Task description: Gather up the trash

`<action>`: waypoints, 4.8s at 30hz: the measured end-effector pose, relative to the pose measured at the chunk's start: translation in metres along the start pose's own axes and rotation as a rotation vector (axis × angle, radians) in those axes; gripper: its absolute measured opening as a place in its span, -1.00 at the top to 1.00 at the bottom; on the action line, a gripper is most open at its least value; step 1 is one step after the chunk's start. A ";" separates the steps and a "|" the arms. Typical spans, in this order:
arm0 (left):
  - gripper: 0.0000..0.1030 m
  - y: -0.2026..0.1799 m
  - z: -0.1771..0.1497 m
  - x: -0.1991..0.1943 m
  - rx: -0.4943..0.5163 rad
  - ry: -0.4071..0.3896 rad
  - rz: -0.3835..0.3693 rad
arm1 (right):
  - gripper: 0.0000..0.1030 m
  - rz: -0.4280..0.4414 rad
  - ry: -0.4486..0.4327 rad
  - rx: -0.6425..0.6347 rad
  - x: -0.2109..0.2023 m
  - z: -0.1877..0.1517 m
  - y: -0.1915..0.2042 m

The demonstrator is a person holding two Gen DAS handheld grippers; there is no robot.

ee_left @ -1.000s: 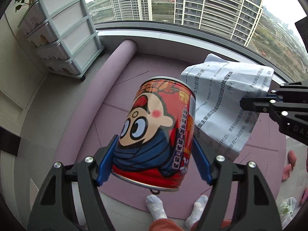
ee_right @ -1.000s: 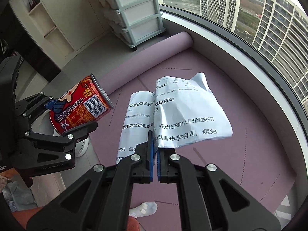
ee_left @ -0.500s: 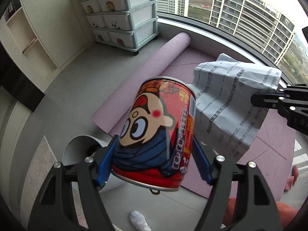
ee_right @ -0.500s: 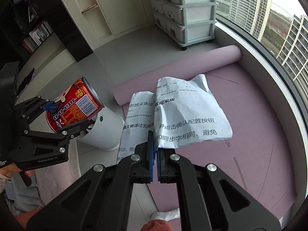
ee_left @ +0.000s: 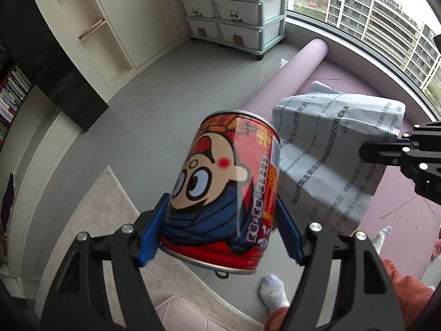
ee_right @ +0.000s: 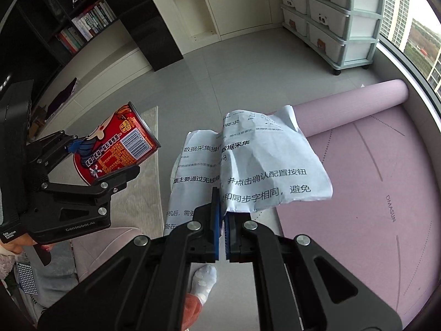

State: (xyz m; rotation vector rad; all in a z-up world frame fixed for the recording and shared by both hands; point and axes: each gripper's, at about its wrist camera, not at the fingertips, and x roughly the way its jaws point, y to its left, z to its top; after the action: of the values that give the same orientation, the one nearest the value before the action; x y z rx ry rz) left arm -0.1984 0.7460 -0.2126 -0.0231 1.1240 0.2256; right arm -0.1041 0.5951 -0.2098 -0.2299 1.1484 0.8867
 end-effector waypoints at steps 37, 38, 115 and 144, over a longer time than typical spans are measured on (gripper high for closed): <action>-0.55 0.003 0.014 0.095 0.047 0.013 -0.071 | 0.15 -0.122 0.053 -0.018 0.075 0.010 0.010; -0.55 0.001 0.014 0.095 0.051 0.017 -0.068 | 0.15 -0.122 0.054 -0.017 0.074 0.009 0.009; -0.75 -0.503 0.231 -0.289 0.603 -0.218 -0.236 | -0.64 -0.621 -0.317 0.678 -0.521 -0.162 -0.329; -0.75 -0.557 0.353 -0.265 0.713 -0.291 -0.357 | -0.64 -0.755 -0.306 0.748 -0.532 -0.074 -0.398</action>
State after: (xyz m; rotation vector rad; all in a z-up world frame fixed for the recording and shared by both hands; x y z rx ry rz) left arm 0.1131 0.2038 0.1249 0.4264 0.8411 -0.4834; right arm 0.0618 0.0324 0.1108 0.0935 0.9225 -0.1924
